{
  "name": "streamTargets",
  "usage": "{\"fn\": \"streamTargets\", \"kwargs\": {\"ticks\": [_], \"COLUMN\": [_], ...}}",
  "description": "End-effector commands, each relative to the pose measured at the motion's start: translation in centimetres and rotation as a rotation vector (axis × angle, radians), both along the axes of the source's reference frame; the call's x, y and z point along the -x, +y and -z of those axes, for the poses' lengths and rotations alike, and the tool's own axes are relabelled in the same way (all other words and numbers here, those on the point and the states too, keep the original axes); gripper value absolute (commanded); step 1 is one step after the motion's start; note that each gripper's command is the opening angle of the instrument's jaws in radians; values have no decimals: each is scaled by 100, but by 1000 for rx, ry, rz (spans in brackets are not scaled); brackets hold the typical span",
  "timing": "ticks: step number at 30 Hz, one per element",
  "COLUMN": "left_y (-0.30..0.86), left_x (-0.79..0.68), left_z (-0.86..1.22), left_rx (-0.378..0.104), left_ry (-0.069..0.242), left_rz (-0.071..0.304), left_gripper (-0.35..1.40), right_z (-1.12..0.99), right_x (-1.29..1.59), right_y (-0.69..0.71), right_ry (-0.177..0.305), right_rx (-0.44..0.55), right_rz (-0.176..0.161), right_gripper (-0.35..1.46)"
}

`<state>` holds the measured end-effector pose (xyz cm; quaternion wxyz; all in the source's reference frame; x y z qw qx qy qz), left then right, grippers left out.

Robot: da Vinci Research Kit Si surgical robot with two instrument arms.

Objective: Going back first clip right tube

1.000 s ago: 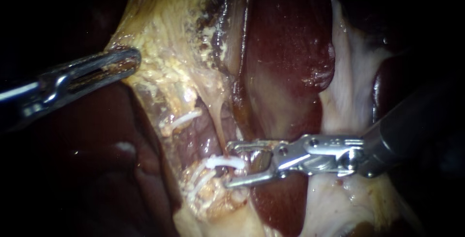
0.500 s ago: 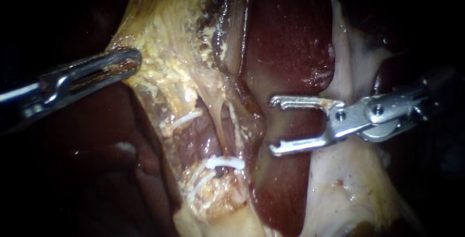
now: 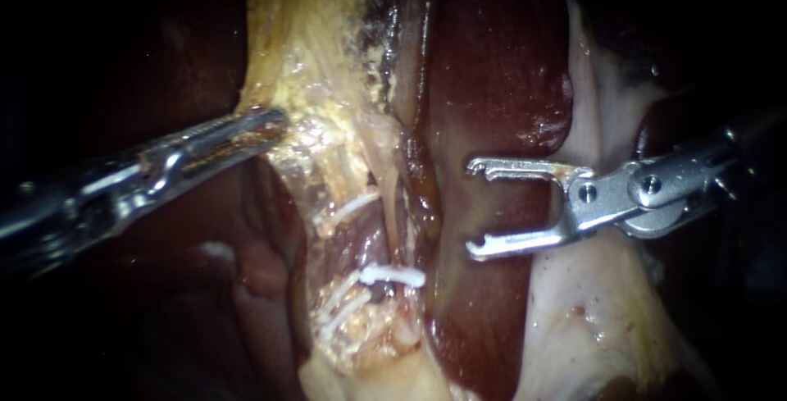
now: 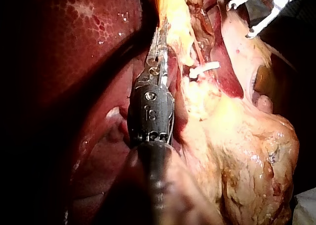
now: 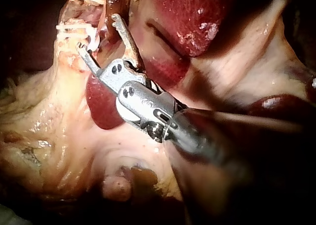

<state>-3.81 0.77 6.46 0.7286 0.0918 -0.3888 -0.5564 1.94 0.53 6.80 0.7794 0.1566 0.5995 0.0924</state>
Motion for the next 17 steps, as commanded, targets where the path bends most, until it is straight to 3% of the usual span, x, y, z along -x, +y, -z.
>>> {"fn": "streamTargets", "kwargs": {"ticks": [1, 7, 17], "left_y": [0, 3, -1], "left_x": [6, 22, 22], "left_z": [-2, -4, 2], "left_rx": [-3, -7, -7], "left_ry": [-6, -16, -18], "left_rz": [-7, -15, -19], "left_gripper": [-35, -35, -35], "right_z": [1, 4, 3], "right_x": [0, 0, 0], "right_y": [0, 0, 1], "right_ry": [1, 1, 0], "right_rx": [0, -1, -2], "right_rz": [0, 1, 0], "right_gripper": [60, 60, 60]}}
